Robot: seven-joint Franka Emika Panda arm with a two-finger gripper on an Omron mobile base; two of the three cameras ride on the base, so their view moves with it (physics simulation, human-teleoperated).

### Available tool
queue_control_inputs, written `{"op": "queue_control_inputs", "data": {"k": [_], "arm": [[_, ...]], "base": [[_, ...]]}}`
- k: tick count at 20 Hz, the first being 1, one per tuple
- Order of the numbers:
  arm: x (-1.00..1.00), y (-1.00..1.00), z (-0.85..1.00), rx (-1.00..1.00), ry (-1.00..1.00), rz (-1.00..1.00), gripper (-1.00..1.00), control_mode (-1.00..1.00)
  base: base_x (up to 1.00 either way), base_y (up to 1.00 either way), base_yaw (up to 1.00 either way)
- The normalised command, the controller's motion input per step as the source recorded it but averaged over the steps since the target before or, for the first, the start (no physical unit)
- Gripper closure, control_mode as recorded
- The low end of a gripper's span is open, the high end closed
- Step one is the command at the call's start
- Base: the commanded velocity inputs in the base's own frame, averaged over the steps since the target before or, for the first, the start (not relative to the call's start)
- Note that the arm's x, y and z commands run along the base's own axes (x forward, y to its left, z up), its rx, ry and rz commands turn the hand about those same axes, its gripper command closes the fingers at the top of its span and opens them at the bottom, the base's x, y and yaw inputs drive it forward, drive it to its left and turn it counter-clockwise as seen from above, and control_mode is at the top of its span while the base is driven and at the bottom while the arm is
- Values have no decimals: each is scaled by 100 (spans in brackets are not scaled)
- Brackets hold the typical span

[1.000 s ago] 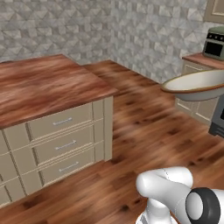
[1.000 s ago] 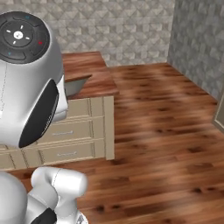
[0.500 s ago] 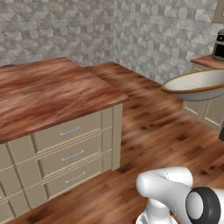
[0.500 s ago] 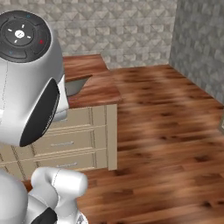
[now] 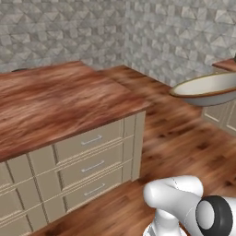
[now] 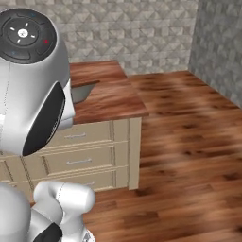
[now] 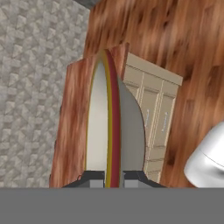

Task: Move the bowls from the cabinet to the plates on the dining table.

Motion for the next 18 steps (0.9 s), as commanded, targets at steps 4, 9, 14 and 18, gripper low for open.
{"op": "queue_control_inputs", "data": {"k": [4,9,14,18], "arm": [[0,0,0,0,0,0,100,100],[0,0,0,0,0,0,100,100],[0,0,0,0,0,0,100,100],[0,0,0,0,0,0,100,100]], "base": [[1,62,0],[0,62,0],[0,61,0],[0,61,0]]}}
